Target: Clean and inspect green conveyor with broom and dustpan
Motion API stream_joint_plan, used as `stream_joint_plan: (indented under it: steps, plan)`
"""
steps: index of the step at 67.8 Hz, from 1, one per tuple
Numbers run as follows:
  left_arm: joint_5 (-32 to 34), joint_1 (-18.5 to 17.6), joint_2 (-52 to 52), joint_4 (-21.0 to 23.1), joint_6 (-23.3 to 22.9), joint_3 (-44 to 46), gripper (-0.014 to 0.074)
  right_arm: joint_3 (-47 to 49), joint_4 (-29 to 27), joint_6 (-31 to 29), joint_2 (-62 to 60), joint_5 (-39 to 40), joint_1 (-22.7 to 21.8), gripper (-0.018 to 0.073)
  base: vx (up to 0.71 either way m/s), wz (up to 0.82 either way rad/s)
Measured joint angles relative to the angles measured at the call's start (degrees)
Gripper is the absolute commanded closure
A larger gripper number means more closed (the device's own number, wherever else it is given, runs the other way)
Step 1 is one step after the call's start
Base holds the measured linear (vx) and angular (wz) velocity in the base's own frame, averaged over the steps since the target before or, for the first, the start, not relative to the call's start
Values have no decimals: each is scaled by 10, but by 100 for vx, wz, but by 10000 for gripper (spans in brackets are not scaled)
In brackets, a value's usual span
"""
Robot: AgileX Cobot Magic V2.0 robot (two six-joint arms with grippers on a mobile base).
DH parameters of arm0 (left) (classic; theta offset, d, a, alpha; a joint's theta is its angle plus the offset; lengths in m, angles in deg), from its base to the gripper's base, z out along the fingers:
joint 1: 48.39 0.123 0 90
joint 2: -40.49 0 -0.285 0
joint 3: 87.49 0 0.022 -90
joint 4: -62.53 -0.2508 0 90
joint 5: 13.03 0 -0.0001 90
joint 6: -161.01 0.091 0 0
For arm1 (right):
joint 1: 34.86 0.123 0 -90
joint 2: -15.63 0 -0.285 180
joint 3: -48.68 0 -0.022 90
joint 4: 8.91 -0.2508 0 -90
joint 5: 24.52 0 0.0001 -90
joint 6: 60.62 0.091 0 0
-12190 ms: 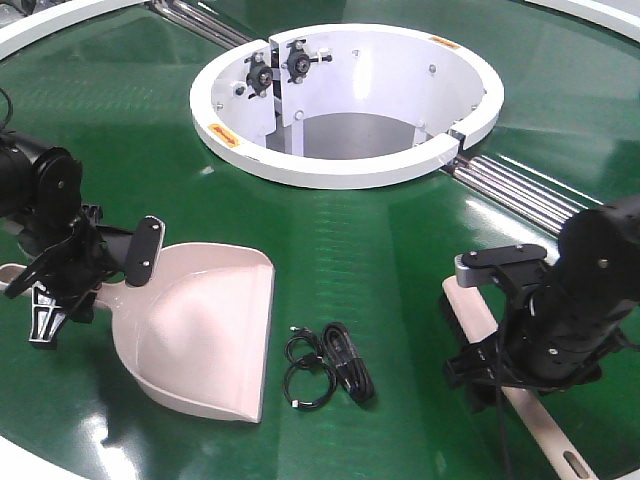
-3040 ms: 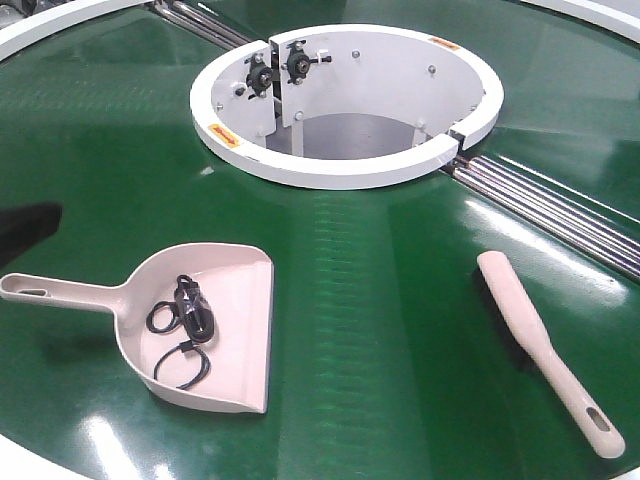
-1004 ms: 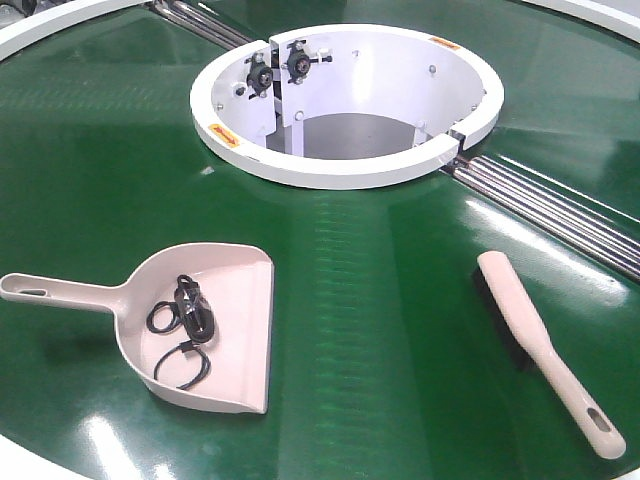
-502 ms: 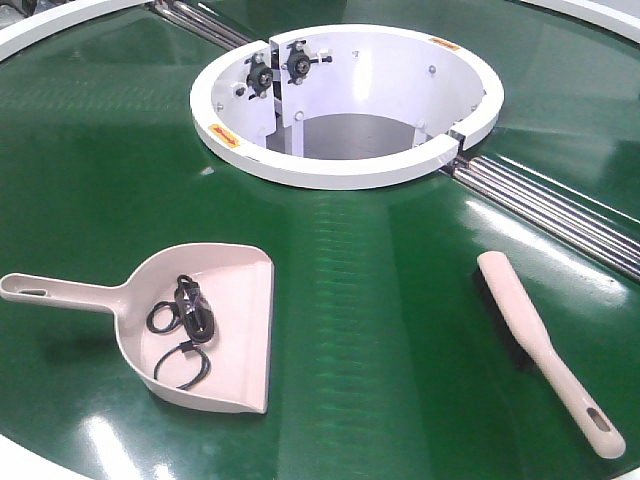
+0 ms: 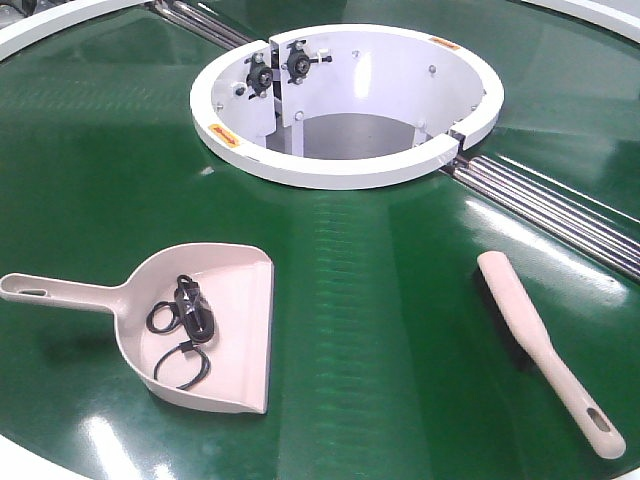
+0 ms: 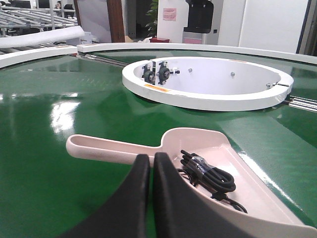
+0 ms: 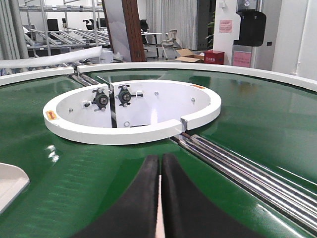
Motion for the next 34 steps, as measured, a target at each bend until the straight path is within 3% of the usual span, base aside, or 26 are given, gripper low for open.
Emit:
stream_joint_plan:
  steps: [26, 34]
  plan:
    - [0, 0, 3, 0, 0, 0, 604, -1, 1, -3, 0, 0, 0, 569, 0, 0]
    - [0, 0, 3, 0, 0, 0, 604, -18, 21, -12, 0, 1, -23, 569, 0, 0]
